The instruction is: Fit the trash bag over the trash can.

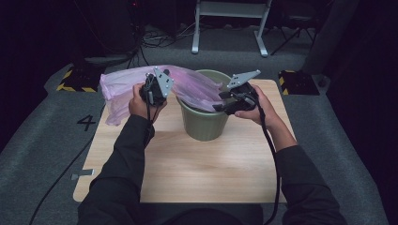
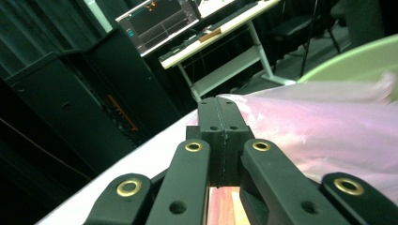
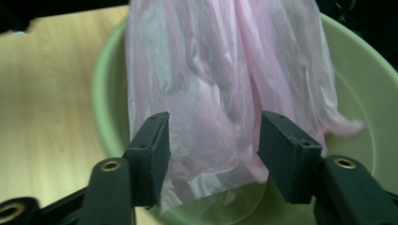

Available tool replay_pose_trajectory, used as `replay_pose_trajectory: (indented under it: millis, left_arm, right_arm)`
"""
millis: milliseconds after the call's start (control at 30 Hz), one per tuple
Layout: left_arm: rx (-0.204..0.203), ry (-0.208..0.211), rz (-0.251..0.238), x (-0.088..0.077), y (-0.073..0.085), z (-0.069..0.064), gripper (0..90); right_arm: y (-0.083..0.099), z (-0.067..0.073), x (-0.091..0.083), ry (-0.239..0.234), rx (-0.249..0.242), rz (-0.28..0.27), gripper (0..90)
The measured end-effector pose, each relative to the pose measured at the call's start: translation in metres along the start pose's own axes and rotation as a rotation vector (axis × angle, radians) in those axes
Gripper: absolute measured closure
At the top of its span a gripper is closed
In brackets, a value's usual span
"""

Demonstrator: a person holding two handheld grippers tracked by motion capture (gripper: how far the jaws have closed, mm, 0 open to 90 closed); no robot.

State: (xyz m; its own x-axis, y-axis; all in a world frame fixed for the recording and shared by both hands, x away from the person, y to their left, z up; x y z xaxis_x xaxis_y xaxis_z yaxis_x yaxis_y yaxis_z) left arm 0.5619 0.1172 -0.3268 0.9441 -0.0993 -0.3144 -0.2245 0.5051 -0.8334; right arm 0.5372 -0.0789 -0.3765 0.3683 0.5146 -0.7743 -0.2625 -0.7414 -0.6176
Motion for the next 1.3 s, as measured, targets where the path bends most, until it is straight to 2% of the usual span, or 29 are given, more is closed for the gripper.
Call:
replay_pose_trajectory:
  millis: [167,267,333,433,467,533,567,633,733,833,900,933,1000,1067,1133,1200,1300]
  left_arm:
    - [0.009,-0.002,-0.026,-0.003,-0.009,-0.002,90.0]
    - [0.009,0.025,-0.046,-0.005,-0.01,-0.008,90.0]
    - [0.032,0.034,-0.062,-0.008,-0.011,-0.015,90.0]
    - [0.059,0.075,-0.098,-0.015,-0.012,-0.03,90.0]
    - [0.068,0.101,-0.115,-0.019,-0.013,-0.038,90.0]
    - [0.087,0.12,-0.126,-0.022,-0.013,-0.047,90.0]
    - [0.092,0.149,-0.134,-0.025,-0.013,-0.054,90.0]
    - [0.108,0.158,-0.143,-0.028,-0.013,-0.061,90.0]
    - [0.125,0.192,-0.146,-0.032,-0.013,-0.072,90.0]
    - [0.141,0.24,-0.141,-0.035,-0.012,-0.085,90.0]
    - [0.163,0.256,-0.142,-0.036,-0.012,-0.092,90.0]
    - [0.163,0.274,-0.145,-0.037,-0.013,-0.096,90.0]
    - [0.168,0.303,-0.142,-0.039,-0.013,-0.102,90.0]
    - [0.181,0.328,-0.145,-0.042,-0.014,-0.108,90.0]
    - [0.182,0.342,-0.143,-0.045,-0.014,-0.112,90.0]
    - [0.185,0.36,-0.144,-0.048,-0.014,-0.115,90.0]
    - [0.176,0.382,-0.138,-0.051,-0.013,-0.116,88.0]
  right_arm:
    - [0.0,-0.006,0.014,0.048,0.012,0.068,48.4]
    - [0.001,-0.011,0.021,0.088,0.034,0.11,48.9]
    - [0.001,-0.015,0.024,0.115,0.056,0.126,48.8]
    - [0.001,-0.019,0.027,0.148,0.073,0.146,47.4]
    - [0.001,-0.019,0.027,0.148,0.077,0.146,47.0]
    - [0.0,-0.02,0.026,0.155,0.082,0.14,46.6]
    - [-0.001,-0.02,0.025,0.155,0.09,0.133,46.5]
    - [-0.001,-0.02,0.025,0.145,0.101,0.12,44.7]
    - [0.001,-0.02,0.026,0.145,0.102,0.13,43.1]
    - [-0.004,-0.016,0.018,0.118,0.099,0.081,40.9]
    - [-0.011,-0.008,0.008,0.083,0.062,0.017,38.6]
    - [-0.013,-0.006,0.006,0.083,0.056,0.004,36.4]
    - [-0.018,0.003,0.001,0.072,0.016,-0.024,33.1]
    - [-0.023,0.011,0.0,0.082,-0.017,-0.036,29.2]
    - [-0.026,0.019,0.001,0.096,-0.051,-0.049,29.7]
    - [-0.027,0.02,0.003,0.107,-0.049,-0.056,34.8]
    - [-0.029,0.019,0.004,0.107,-0.036,-0.086,59.5]
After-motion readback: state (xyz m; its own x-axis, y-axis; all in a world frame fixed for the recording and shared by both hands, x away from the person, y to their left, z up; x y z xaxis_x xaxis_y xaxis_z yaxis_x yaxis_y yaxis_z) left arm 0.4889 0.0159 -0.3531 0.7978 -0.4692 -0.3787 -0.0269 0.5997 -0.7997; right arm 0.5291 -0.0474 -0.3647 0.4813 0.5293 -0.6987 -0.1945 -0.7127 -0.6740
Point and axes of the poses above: each handheld gripper's, and its own axes: x roughly forward along the jaws, y roughly out of its underside, z roughly to its left, the point moved 10 cm from there along x, roughly forward along the jaws, and after that the axes turned 11 degrees about z, right-handed, at the moved point
